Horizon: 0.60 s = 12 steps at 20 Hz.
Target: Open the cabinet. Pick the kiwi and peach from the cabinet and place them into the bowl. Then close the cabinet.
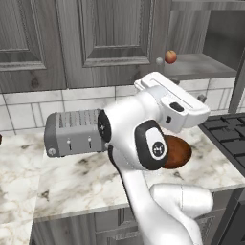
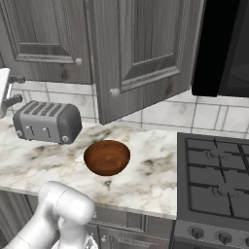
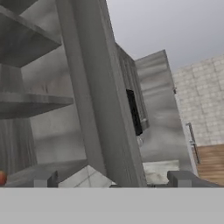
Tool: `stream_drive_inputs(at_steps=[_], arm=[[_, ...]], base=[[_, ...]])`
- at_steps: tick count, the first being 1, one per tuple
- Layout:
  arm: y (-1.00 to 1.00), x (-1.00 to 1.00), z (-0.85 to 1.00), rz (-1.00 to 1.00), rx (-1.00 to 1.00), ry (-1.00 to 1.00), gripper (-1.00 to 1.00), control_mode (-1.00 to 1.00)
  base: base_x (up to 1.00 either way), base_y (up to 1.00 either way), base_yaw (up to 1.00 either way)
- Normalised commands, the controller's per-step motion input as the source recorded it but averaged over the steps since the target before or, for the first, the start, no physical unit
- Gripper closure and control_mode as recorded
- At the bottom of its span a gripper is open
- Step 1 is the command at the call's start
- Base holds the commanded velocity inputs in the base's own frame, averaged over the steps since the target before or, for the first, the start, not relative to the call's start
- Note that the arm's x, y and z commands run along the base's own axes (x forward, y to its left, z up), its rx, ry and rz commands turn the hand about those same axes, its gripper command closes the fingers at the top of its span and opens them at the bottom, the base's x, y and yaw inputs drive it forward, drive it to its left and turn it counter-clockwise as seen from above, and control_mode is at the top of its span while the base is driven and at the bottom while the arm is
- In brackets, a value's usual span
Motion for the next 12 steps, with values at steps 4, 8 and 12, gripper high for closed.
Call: stream_drive_inputs(at_steps=[4, 8, 12], arm=[[-0.46, 0.59, 0.00, 0.00, 0.10, 0.07, -1.00, -1.00], [-0.50, 0.65, 0.00, 0.00, 0.08, 0.12, -1.00, -1.00], [-0.54, 0.79, 0.00, 0.00, 0.07, 0.15, -1.00, -1.00]], base=[[0.00, 0.00, 0.00], [0.00, 0.00, 0.00], [0.00, 0.00, 0.00]])
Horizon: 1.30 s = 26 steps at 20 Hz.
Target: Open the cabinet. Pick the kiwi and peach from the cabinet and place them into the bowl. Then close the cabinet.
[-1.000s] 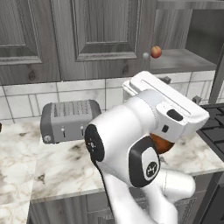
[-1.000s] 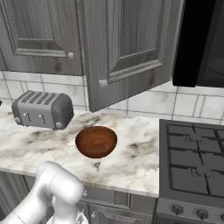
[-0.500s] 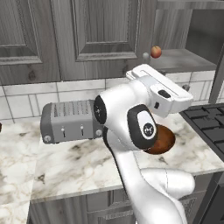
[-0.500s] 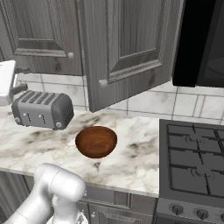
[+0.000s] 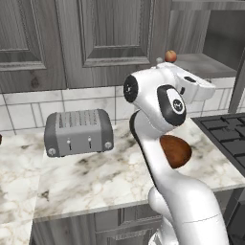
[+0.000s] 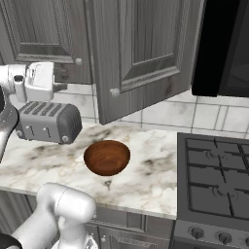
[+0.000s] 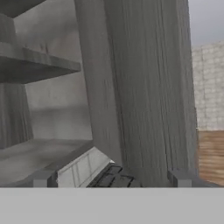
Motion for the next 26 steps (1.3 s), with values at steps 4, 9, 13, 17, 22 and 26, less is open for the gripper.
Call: stream_drive_inputs(at_steps=[4, 9, 13, 17, 22, 26], arm=[[-0.71, 0.55, 0.00, 0.00, 0.08, 0.10, -1.00, -1.00], [-0.71, 0.42, 0.00, 0.00, 0.07, 0.03, -1.00, -1.00], [-0.42, 0.34, -0.05, 0.00, 0.01, 0.02, -1.00, -1.00], [0.00, 0.32, -0.02, 0.00, 0.00, 0.00, -1.00, -1.00], [-0.45, 0.10, 0.00, -0.01, 0.00, 0.00, -1.00, -1.00], [-0.72, 0.00, 0.00, -0.02, 0.00, 0.00, -1.00, -1.00]], base=[[0.00, 0.00, 0.00], [0.00, 0.00, 0.00], [0.00, 0.00, 0.00], [0.00, 0.00, 0.00], [0.00, 0.00, 0.00], [0.00, 0.00, 0.00]])
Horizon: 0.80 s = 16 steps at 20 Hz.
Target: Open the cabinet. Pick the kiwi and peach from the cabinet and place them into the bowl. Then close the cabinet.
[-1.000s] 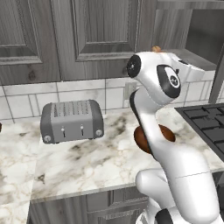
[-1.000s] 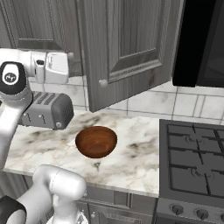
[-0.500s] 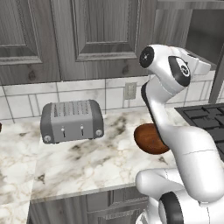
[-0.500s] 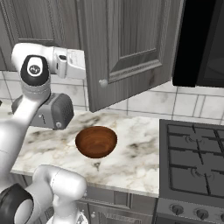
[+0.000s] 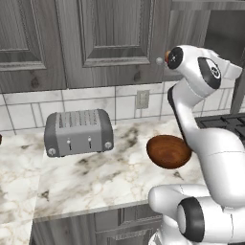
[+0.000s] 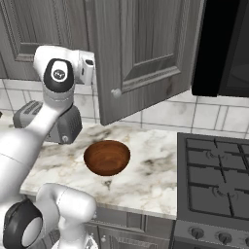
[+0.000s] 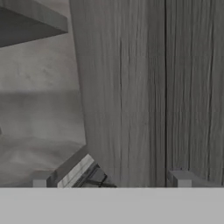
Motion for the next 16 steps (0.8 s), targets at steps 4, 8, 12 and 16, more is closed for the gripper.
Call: stream_drive_inputs(at_steps=[4, 8, 12, 16], arm=[[-0.69, 0.00, 0.00, -0.01, 0.00, 0.00, -1.00, -1.00], [-0.64, -0.03, 0.00, 0.00, 0.00, 0.00, -1.00, -1.00], [-0.19, -0.01, 0.00, 0.01, 0.00, -0.02, -1.00, -1.00], [-0.10, -0.35, 0.00, 0.07, 0.00, -0.02, -1.00, -1.00]], base=[[0.00, 0.00, 0.00], [0.00, 0.00, 0.00], [0.00, 0.00, 0.00], [0.00, 0.00, 0.00]])
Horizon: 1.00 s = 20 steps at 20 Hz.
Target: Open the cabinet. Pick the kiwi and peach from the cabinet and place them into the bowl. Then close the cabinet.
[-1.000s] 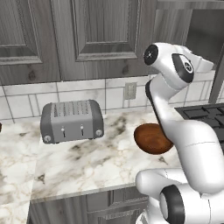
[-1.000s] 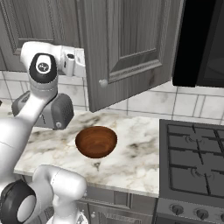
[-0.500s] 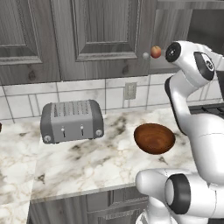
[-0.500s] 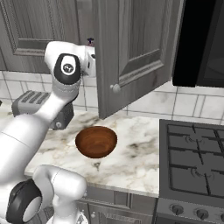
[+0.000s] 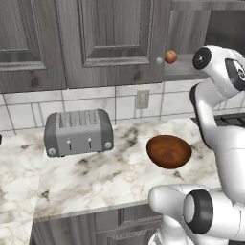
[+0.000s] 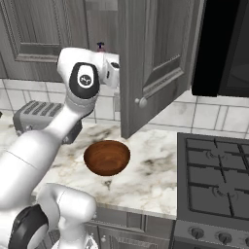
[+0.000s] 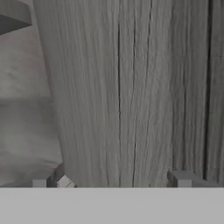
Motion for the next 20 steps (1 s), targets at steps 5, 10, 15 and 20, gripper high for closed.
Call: stream_drive_inputs(at_steps=[5, 10, 15, 20], arm=[[0.38, -0.91, 0.00, 0.40, -0.12, -0.18, -1.00, -1.00], [0.35, -0.66, 0.00, 0.61, -0.13, -0.13, -1.00, -1.00], [0.73, -0.46, -0.04, 0.67, -0.16, -0.01, -1.00, -1.00], [1.00, -0.30, -0.13, 0.50, -0.21, 0.00, -1.00, -1.00]], base=[[0.00, 0.00, 0.00], [0.00, 0.00, 0.00], [0.00, 0.00, 0.00], [0.00, 0.00, 0.00]])
